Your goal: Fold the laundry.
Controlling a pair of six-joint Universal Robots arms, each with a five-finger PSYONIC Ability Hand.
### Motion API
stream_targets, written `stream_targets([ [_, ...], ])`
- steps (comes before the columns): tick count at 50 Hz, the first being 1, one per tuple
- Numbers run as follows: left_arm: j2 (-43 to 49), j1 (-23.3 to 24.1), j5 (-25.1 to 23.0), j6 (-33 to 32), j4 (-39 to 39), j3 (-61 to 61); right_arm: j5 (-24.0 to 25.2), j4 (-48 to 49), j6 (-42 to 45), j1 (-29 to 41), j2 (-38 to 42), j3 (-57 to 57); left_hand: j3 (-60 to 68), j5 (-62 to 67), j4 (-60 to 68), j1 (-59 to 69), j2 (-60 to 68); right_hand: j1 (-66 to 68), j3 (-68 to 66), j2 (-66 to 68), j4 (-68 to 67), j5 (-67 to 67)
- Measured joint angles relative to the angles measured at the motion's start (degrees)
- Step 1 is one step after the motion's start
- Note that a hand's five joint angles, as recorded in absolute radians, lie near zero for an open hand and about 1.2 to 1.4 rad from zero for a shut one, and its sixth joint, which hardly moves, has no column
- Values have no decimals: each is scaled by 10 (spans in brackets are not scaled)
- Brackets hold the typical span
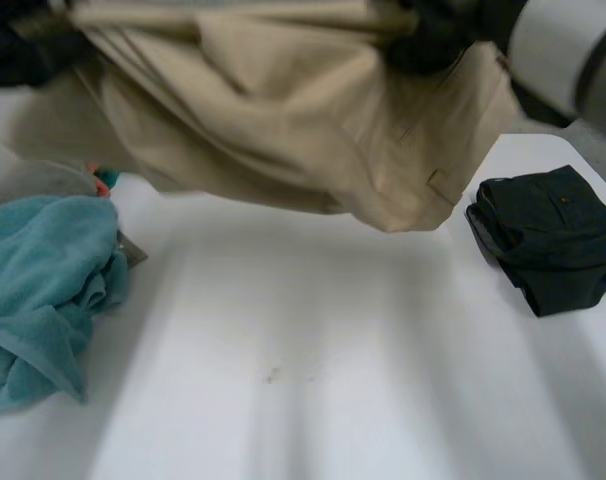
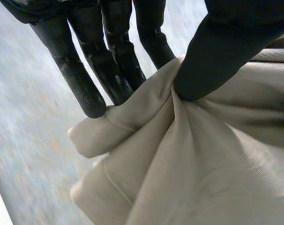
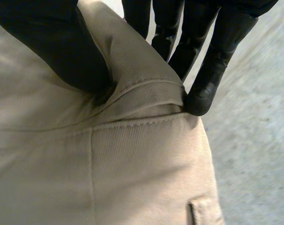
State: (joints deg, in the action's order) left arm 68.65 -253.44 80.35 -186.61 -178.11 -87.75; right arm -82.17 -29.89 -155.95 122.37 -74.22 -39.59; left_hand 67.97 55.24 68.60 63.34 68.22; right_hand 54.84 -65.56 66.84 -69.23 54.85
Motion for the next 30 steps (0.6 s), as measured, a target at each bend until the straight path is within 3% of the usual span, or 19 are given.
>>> stream_targets([
  [5, -49, -4, 0, 20, -2, 3, 7, -40, 9, -12, -39, 1, 0, 0, 1, 0, 0, 0, 0, 0, 0, 2],
  [10, -43, -3, -1, 24, -2, -14, 21, -68, 6, -16, -36, -7, 0, 0, 1, 3, 0, 0, -4, 0, 0, 5],
  [22, 181, 4, 2, 20, -2, -7, 41, -100, 3, -10, 97, -9, 1, 0, 1, 6, 2, 0, -10, 0, 0, 13],
  [24, 209, 5, 4, 20, -2, 1, 39, -98, 3, -9, 115, -3, -35, -25, -39, -19, -36, 0, -10, 0, 0, 13],
  [25, 299, 10, 8, 17, -1, 34, 23, -85, 3, -4, 179, 25, -222, -189, -218, -205, -225, -47, 56, -67, 64, -41],
  [26, 323, 13, 9, 15, -1, 45, 16, -79, 3, -3, 196, 35, -222, -201, -229, -219, -225, -173, 182, -210, 206, -171],
  [27, 359, 20, 10, 12, 0, 63, 4, -71, 3, -2, 220, 49, -385, -368, -397, -408, -404, -272, 283, -313, 307, -271],
  [28, 377, 24, 11, 10, 0, 72, -3, -67, 3, -2, 230, 55, -385, -368, -397, -408, -404, -306, 317, -337, 341, -304],
  [29, 404, 31, 12, 4, 1, 88, -23, -56, 3, 0, 256, 72, -522, -497, -536, -514, -529, -397, 448, -469, 476, -436],
  [30, 424, 38, 13, -2, 2, 100, -38, -49, 3, 0, 271, 84, -547, -519, -558, -521, -554, -409, 469, -494, 499, -456],
])
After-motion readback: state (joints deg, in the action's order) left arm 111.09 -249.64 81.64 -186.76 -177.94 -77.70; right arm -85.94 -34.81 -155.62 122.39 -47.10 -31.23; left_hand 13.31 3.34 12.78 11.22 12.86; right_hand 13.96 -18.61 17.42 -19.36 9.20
